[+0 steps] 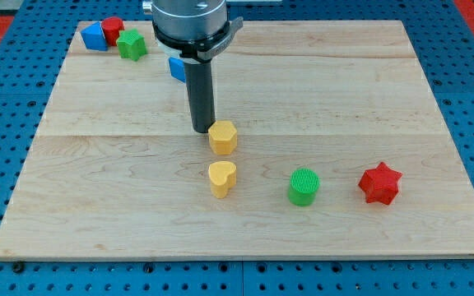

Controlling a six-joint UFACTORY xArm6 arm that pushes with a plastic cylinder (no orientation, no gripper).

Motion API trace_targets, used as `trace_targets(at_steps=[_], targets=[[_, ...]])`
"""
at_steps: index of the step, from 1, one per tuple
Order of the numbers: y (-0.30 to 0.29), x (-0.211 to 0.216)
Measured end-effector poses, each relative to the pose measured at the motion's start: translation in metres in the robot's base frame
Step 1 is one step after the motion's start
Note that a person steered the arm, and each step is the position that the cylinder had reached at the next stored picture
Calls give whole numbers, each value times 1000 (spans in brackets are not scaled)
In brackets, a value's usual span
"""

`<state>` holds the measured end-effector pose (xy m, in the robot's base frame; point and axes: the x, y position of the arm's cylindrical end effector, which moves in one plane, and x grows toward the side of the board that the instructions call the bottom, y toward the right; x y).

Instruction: Move the blue cube towards the center

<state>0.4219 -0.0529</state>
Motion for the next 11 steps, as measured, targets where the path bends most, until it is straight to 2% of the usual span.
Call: trace_targets(at_steps=[2, 3, 4, 6, 8, 9, 10, 11], targets=[[-98, -72], [-109, -123], [-86, -142], [-56, -91], [-51, -144], [-28, -136], [-16, -88], [-9, -71]])
